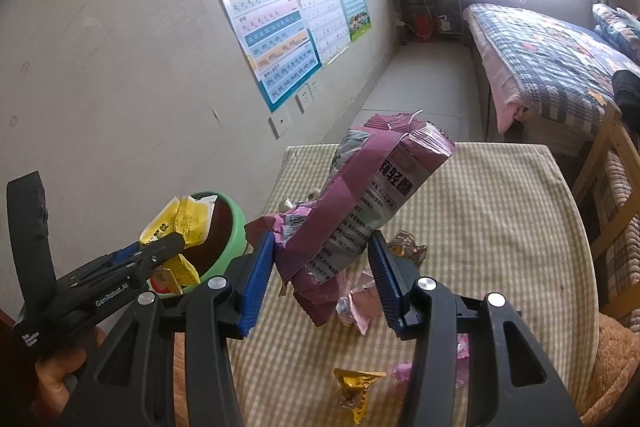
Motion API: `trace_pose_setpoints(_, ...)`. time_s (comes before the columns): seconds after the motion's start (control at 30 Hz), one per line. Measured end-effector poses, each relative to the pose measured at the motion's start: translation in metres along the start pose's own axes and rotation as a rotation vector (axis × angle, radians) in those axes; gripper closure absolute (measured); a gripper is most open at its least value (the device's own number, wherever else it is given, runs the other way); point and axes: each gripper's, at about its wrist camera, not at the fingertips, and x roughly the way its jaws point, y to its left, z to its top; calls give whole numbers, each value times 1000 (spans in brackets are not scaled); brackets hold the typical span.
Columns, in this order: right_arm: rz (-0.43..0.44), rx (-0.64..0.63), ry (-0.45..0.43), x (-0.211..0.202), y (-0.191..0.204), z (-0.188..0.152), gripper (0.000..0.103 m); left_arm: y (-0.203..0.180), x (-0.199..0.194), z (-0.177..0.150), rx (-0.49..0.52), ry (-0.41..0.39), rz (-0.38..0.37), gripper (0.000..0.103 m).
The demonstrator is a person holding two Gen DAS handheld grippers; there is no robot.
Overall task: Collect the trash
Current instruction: 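Carry the yellow bag and pink bag up over the red bin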
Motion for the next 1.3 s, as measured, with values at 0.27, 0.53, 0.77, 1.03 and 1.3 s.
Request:
trace_pose_setpoints(0.27,23,-28,13,5,10,0,56,9,1,1,-14,2,23,58)
trace_pose_setpoints(0.53,42,-60,19,11,23,0,56,20,1,2,-27,-1,54,58)
trace_pose_setpoints(0.77,55,-87,26,17,33,3,56,39,0,3,-56,-10,101,58)
trace_pose_setpoints(1.03,66,-121,50,30,45,1,56,63,-1,0,-96,-9,138,58)
trace_pose_setpoints(1.3,89,-170,85,45,64,3,56,77,0,-1,-120,-3,146,58)
